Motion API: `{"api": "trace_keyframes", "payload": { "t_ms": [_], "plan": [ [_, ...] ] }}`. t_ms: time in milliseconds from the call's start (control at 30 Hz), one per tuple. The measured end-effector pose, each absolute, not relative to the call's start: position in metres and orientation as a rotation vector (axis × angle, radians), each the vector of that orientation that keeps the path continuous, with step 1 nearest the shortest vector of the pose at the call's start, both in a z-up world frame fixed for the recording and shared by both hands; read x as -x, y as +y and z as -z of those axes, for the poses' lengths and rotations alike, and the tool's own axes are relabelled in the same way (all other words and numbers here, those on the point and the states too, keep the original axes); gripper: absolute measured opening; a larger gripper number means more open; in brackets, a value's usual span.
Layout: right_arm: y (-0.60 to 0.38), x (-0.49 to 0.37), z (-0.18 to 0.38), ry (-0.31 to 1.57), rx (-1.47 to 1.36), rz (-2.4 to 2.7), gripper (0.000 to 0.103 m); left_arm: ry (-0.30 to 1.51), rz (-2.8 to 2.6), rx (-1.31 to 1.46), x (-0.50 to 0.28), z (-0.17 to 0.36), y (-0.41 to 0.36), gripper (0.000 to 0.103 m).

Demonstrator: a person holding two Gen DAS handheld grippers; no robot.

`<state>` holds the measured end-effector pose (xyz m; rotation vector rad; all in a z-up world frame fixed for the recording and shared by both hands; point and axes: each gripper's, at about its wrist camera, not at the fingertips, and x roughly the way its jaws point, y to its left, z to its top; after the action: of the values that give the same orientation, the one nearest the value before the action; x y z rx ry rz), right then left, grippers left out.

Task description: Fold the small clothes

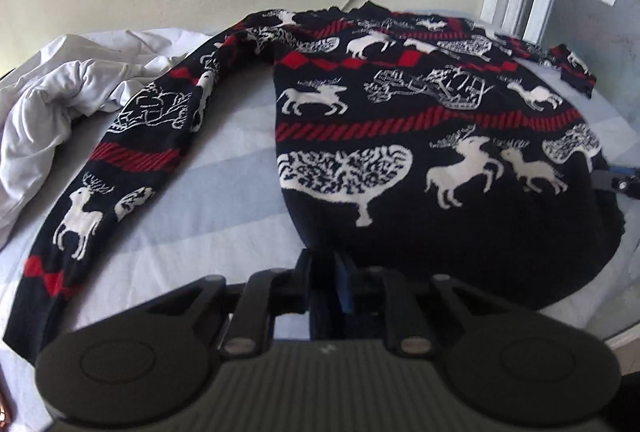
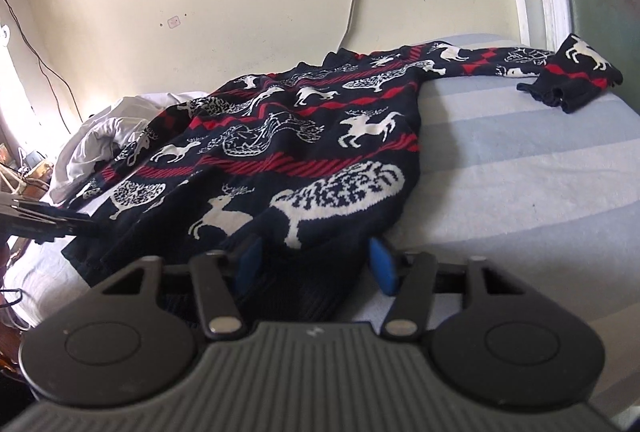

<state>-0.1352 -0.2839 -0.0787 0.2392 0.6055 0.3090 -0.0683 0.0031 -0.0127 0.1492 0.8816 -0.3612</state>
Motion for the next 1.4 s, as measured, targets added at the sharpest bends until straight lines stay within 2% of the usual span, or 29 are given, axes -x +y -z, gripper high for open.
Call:
{"api": "trace_keyframes", "payload": {
  "t_ms": [33, 233, 333, 400, 500, 533, 567, 600, 633, 667, 700, 833, 1000, 1100, 1233, 1400],
  "plan": [
    [-0.283, 0.134, 0.079, 0.62, -0.229, -0.304, 0.013, 0.883, 0.367, -0.146, 0.07, 0.011, 0.004, 0.011],
    [-0.306, 0.169, 0.031, 0.521, -0.177, -0.232, 0.012, 0.818, 0.509, -0.091, 0.123, -0.026, 0.011, 0.008],
    [-0.322, 0.185, 0.017, 0.514, -0.075, -0.121, 0.012, 0.852, 0.545, -0.085, 0.143, -0.018, 0.007, 0.005],
    [-0.33, 0.181, 0.027, 0.582, -0.067, -0.105, 0.013, 0.886, 0.52, -0.093, 0.143, -0.001, 0.006, 0.006],
    [-0.322, 0.168, 0.054, 0.735, -0.024, -0.127, 0.018, 0.952, 0.457, -0.051, 0.129, 0.017, 0.017, 0.011],
    [-0.317, 0.167, 0.058, 0.742, 0.023, -0.104, 0.03, 0.951, 0.445, -0.017, 0.126, 0.016, 0.024, 0.011],
    [-0.311, 0.166, 0.056, 0.728, 0.076, -0.079, 0.038, 0.94, 0.418, 0.004, 0.123, 0.013, 0.034, 0.013],
    [-0.31, 0.167, 0.05, 0.692, 0.105, -0.064, 0.046, 0.916, 0.38, 0.014, 0.12, 0.009, 0.043, 0.025],
    [-0.309, 0.169, 0.042, 0.646, 0.117, -0.059, 0.047, 0.885, 0.339, 0.027, 0.118, 0.004, 0.053, 0.04],
    [-0.309, 0.169, 0.033, 0.604, 0.116, -0.064, 0.047, 0.857, 0.297, 0.049, 0.115, -0.001, 0.064, 0.046],
    [-0.309, 0.168, 0.024, 0.568, 0.106, -0.075, 0.047, 0.836, 0.257, 0.075, 0.112, -0.005, 0.076, 0.049],
    [-0.289, 0.148, 0.0, 0.467, 0.029, -0.202, 0.049, 0.784, 0.065, 0.131, 0.104, -0.013, 0.119, 0.051],
    [-0.208, 0.108, 0.004, 0.474, 0.037, -0.477, 0.049, 0.776, -0.081, 0.192, 0.103, -0.015, 0.168, 0.054],
    [-0.128, 0.088, 0.003, 0.481, 0.151, -0.696, 0.049, 0.726, -0.111, 0.231, 0.114, -0.022, 0.192, 0.056],
    [-0.004, 0.083, 0.012, 0.393, 0.506, -0.939, 0.049, 0.675, -0.129, 0.27, 0.133, -0.024, 0.208, 0.057],
    [0.108, 0.076, 0.063, 0.224, 1.011, -0.951, 0.046, 0.662, -0.161, 0.275, 0.158, -0.021, 0.222, 0.057]
  ]
}}
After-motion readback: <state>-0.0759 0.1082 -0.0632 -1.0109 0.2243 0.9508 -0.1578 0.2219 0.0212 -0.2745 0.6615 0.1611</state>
